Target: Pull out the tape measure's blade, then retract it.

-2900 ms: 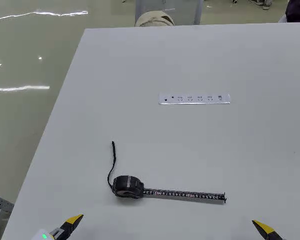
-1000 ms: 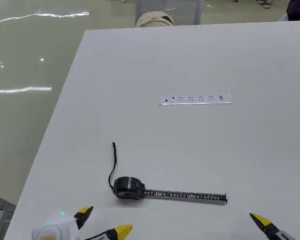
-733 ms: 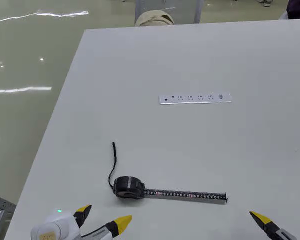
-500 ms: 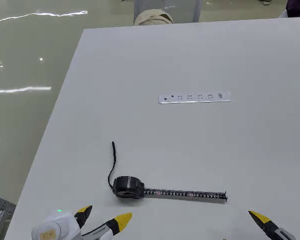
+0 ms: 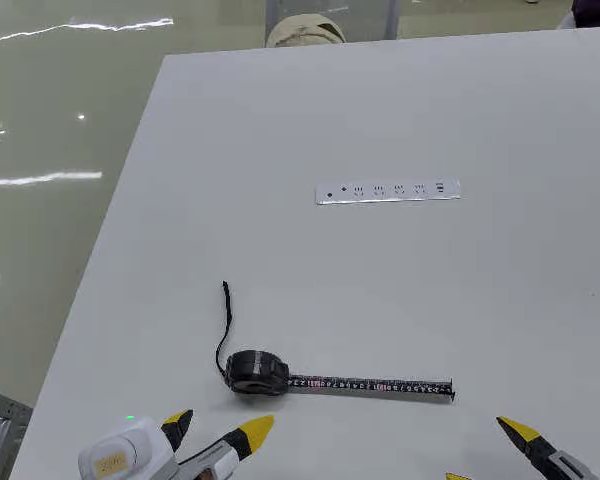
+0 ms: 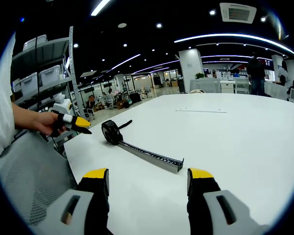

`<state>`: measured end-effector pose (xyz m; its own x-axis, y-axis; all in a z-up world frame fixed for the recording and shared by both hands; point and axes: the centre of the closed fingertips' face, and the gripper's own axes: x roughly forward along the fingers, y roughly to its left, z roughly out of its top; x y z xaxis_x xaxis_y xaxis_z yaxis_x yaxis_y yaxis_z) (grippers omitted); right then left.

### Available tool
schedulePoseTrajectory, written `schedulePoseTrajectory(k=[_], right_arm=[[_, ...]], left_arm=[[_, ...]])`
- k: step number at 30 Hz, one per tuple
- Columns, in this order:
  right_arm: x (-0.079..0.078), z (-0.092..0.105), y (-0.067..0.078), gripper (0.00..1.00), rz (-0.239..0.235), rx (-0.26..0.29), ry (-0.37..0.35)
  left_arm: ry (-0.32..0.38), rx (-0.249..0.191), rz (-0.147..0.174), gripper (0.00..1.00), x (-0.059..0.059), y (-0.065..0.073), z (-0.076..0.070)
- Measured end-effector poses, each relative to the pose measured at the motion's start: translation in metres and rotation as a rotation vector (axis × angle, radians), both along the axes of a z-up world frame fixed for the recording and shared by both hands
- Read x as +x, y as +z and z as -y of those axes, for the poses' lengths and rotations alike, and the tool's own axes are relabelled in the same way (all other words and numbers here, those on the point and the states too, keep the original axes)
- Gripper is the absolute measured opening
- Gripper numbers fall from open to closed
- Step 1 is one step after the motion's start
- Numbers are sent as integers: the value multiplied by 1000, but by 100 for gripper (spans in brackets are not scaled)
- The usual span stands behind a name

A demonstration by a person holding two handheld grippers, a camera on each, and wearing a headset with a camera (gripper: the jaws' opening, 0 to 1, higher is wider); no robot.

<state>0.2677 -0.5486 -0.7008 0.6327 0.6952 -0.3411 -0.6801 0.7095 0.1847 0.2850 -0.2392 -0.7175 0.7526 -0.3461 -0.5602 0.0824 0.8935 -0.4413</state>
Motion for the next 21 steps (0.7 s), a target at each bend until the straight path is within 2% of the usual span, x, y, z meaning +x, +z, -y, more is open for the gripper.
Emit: schedulePoseTrajectory(k=[7,10,12,15,21], right_arm=[[3,2,0,65,2,8,-9],[3,3,-1,65,-1,12,-13],[4,4,-3,65,-2,14,-14],[4,3,-2,65,-2,15,-15],[6,3,-5,64,-2,14,-14]], left_arm=[[43,13,4,88,4,-1,-1],[34,40,1,88,6,-4,2],[52,51,4,88,7,-4,0],[79,55,-15,88,7,-9,0],[101,84,-21,89,6,-12,2]])
